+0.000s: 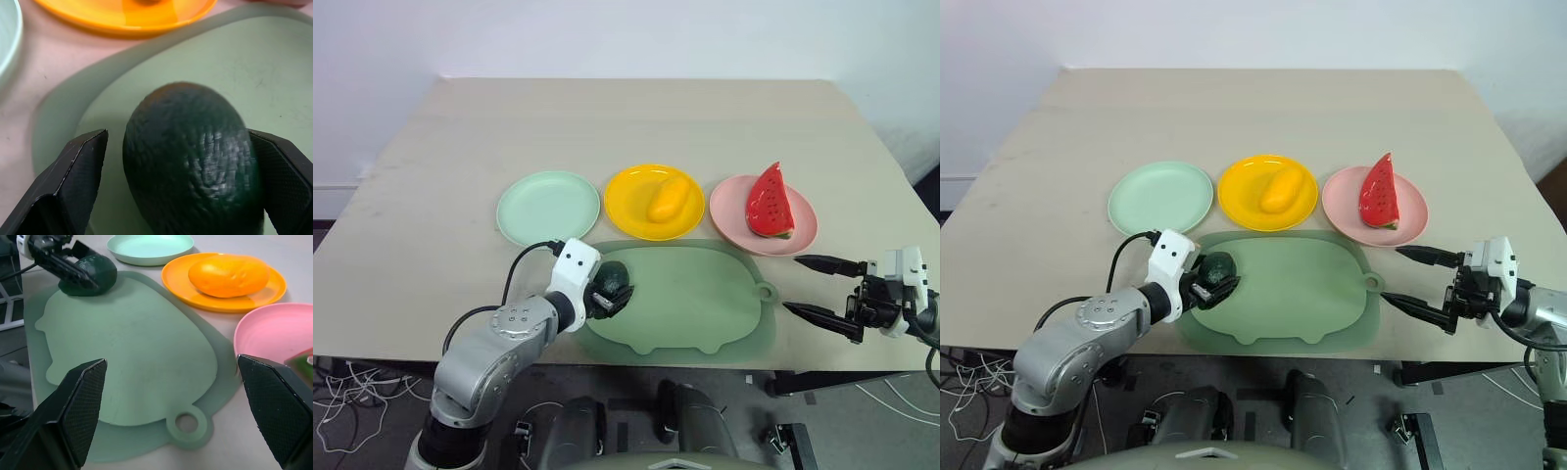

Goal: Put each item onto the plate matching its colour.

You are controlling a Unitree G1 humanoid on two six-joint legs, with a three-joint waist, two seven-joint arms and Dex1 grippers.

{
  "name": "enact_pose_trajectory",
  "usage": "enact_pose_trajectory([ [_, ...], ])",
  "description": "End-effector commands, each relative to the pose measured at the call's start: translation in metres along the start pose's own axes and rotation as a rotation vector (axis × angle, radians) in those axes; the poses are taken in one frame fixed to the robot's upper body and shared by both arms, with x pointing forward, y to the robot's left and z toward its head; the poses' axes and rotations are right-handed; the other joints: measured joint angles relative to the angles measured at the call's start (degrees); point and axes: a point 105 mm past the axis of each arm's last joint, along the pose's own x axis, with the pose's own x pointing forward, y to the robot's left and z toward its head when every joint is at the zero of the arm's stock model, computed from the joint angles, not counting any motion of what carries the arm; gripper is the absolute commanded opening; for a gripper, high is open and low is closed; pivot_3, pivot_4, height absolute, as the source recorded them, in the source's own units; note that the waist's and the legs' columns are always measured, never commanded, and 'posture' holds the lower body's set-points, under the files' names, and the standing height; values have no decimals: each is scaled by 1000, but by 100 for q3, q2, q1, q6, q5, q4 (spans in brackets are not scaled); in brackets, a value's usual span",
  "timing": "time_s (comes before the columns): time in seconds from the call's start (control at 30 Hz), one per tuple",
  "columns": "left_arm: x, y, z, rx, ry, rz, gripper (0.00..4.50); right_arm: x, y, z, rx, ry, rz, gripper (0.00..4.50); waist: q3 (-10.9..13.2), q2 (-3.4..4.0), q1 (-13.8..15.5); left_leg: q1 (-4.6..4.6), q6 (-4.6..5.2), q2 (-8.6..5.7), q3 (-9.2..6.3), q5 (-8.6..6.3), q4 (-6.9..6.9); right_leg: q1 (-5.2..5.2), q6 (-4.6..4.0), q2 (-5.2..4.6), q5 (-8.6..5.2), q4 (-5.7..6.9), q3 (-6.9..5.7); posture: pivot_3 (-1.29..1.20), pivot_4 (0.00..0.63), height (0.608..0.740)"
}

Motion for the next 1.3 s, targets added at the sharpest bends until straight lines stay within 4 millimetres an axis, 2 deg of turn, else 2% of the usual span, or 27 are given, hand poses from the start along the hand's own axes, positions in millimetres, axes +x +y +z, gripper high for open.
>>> enact_pose_trajectory([
  [0.03, 4, 0, 6, 11, -26, 4, 3865, 2, 0, 10, -28, -33, -3, 4500, 0, 0, -2, 0, 0, 0, 0, 0, 0, 0, 0, 0, 0, 0, 0, 0, 150, 733],
  [0.1, 6, 0, 7, 15, -32, 4, 3208, 2, 0, 9, -26, -33, -8, 4500, 0, 0, 0, 0, 0, 0, 0, 0, 0, 0, 0, 0, 0, 0, 0, 0, 150, 733],
  [0.13, 6, 0, 9, 19, -47, 0, 3085, 2, 0, 9, -25, -33, -11, 4500, 0, 0, 0, 0, 0, 0, 0, 0, 0, 0, 0, 0, 0, 0, 0, 0, 150, 733],
  [0.23, 7, -1, 14, 24, -80, -20, 3086, 2, -1, 9, -25, -32, -21, 4500, 0, 0, 0, 0, 0, 0, 0, 0, 1, 0, 0, 0, 0, 0, 0, 0, 150, 733],
  [0.37, 2, 3, 34, 50, -189, -55, 3086, 3, -2, 9, -21, -38, -29, 4500, 0, 0, 1, 0, 0, 0, 0, 0, 2, 0, -1, 0, 0, 0, -1, 0, 150, 733],
  [0.43, -2, 19, 47, 57, -236, -19, 3086, 4, -2, 9, -19, -40, -29, 4500, 0, 0, -1, 0, 0, 0, 0, 0, 3, 0, -1, 0, 0, 1, -1, 0, 150, 733],
  [0.53, -9, 60, 67, 85, -308, 82, 3086, 7, -2, 9, -17, -50, -27, 4500, -1, 1, -2, 0, -1, 0, 0, 1, 4, 0, -1, 1, 0, 4, -1, 0, 150, 733],
  [0.57, -10, 69, 70, 95, -317, 105, 3086, 8, -3, 10, -17, -52, -27, 4500, -1, 2, -4, 0, -2, 0, 0, 2, 3, 0, -1, 2, 0, 5, -2, 0, 150, 733],
  [0.63, -9, 105, 71, 121, -321, 203, 3086, 12, -5, 11, -19, -59, -27, 4500, -2, 3, -13, 1, -2, 0, 3, 2, 3, 0, -1, 2, 0, 5, -1, 0, 150, 733],
  [0.7, -7, 126, 69, 131, -328, 241, 3086, 15, -6, 12, -20, -67, -23, 4500, -2, 3, -12, 4, -3, -1, 5, 2, 3, -2, -1, 3, 1, 6, -2, 0, 150, 733],
  [0.87, 6, 147, 59, 141, -317, 254, 3086, 20, -7, 14, -20, -81, -20, 4500, -1, 0, 17, -3, -3, -2, 14, 2, 6, 0, 0, -1, 2, 2, -10, 0, 150, 733],
  [1.07, 18, 154, 54, 142, -326, 238, 3086, 22, -7, 14, -21, -85, -21, 4500, -1, -1, 0, -2, -4, -2, 17, 3, 9, 1, 1, -3, 3, 4, -11, 0, 150, 733],
  [1.2, 17, 155, 56, 138, -338, 226, 4374, 22, -6, 13, -21, -88, -23, 4500, -1, -1, -12, 0, -14, -1, 19, 8, 8, 0, 1, -3, 3, 7, -12, 0, 150, 733],
  [1.3, 15, 157, 56, 144, -338, 230, 4477, 23, -7, 13, -20, -89, -24, 4500, -1, -1, -9, 1, -14, 0, 19, 8, 8, 0, 1, -3, 3, 8, -12, 0, 150, 733],
])
